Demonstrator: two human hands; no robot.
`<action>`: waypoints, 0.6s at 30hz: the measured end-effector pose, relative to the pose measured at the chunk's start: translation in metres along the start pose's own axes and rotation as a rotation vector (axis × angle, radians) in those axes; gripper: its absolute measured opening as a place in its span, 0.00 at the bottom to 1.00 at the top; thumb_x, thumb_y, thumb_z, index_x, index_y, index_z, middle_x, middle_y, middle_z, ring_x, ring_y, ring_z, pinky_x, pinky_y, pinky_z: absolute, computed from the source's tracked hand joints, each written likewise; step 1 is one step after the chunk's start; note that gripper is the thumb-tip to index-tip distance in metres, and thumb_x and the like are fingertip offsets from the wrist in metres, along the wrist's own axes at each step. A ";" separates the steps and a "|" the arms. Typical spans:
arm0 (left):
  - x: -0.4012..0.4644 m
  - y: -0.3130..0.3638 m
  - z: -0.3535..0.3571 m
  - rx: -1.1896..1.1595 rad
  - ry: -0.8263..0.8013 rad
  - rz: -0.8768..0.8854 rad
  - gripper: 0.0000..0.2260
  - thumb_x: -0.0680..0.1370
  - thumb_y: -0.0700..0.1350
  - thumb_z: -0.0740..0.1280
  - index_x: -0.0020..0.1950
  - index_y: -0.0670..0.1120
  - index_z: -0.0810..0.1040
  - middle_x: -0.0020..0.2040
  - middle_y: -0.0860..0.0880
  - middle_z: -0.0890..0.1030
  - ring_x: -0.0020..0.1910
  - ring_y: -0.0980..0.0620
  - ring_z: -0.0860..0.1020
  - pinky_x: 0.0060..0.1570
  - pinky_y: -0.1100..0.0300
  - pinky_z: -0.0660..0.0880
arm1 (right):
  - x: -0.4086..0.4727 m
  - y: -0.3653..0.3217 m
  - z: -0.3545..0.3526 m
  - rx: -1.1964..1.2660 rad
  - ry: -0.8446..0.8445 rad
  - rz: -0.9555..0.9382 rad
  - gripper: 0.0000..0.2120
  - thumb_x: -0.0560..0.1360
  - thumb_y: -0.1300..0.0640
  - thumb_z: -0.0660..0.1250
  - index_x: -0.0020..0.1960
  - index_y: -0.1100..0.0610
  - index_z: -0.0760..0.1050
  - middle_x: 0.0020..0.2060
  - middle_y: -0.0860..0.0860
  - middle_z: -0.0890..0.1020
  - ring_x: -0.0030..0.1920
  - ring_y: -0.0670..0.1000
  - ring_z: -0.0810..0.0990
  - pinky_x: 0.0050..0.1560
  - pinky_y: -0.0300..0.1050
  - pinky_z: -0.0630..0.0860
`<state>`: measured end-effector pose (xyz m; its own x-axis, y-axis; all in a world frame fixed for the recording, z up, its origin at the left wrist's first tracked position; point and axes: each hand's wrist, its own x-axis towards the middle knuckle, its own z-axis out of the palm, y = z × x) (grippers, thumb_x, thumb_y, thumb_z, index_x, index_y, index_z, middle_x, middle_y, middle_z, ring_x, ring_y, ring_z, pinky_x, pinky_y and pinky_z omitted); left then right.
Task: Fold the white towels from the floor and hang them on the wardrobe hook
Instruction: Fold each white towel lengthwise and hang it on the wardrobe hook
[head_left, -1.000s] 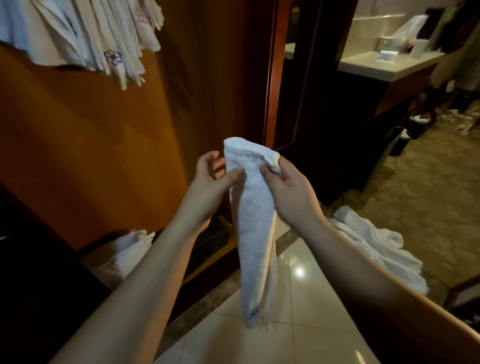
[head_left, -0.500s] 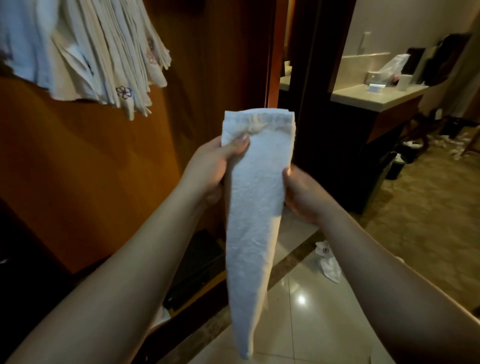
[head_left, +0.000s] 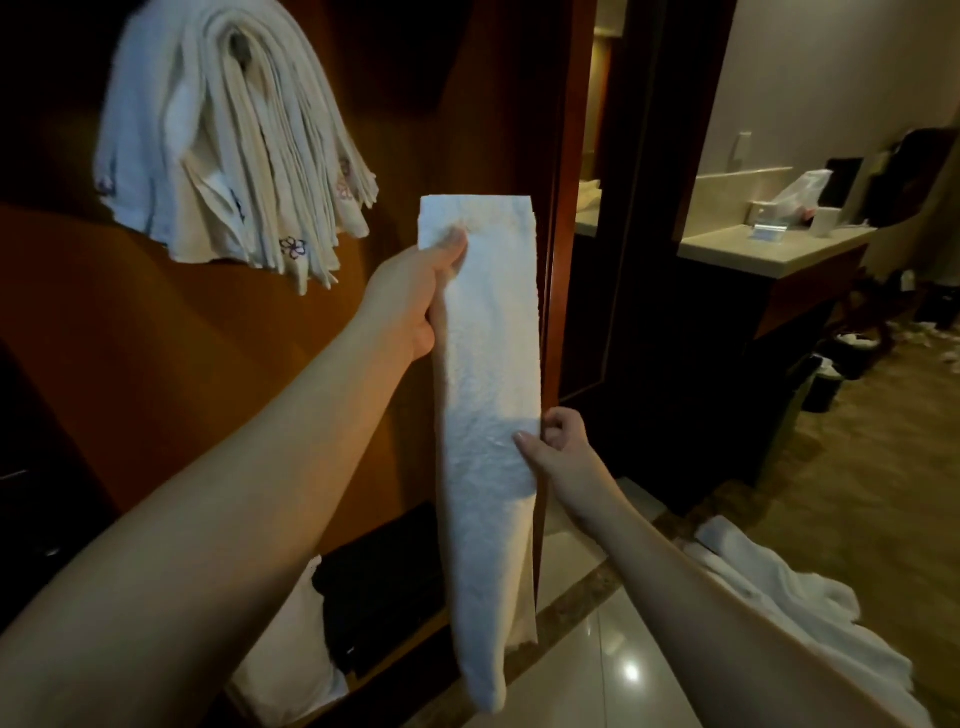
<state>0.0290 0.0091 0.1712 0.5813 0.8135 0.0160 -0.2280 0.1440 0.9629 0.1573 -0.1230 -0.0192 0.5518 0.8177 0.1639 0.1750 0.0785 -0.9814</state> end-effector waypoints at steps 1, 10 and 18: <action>0.001 0.004 0.001 -0.010 0.008 -0.002 0.14 0.75 0.50 0.76 0.57 0.46 0.81 0.44 0.48 0.88 0.41 0.47 0.87 0.44 0.46 0.79 | 0.001 -0.001 0.001 0.008 0.023 -0.014 0.25 0.71 0.38 0.73 0.61 0.40 0.64 0.47 0.37 0.84 0.48 0.43 0.86 0.42 0.35 0.81; 0.003 0.036 0.011 -0.070 0.021 0.017 0.11 0.76 0.47 0.75 0.54 0.44 0.78 0.39 0.48 0.87 0.38 0.48 0.86 0.42 0.46 0.82 | 0.002 -0.016 0.003 0.107 0.082 -0.144 0.23 0.65 0.38 0.77 0.51 0.24 0.67 0.58 0.46 0.81 0.55 0.44 0.84 0.50 0.42 0.83; 0.002 0.053 0.025 -0.067 -0.021 0.034 0.10 0.77 0.46 0.74 0.52 0.44 0.78 0.37 0.47 0.87 0.37 0.47 0.86 0.41 0.48 0.80 | 0.003 -0.016 0.007 0.093 0.073 -0.095 0.19 0.63 0.33 0.75 0.51 0.23 0.71 0.62 0.48 0.81 0.60 0.47 0.82 0.59 0.48 0.81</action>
<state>0.0379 0.0038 0.2290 0.5882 0.8068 0.0548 -0.2996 0.1545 0.9415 0.1500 -0.1176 -0.0034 0.5946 0.7609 0.2598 0.1547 0.2088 -0.9656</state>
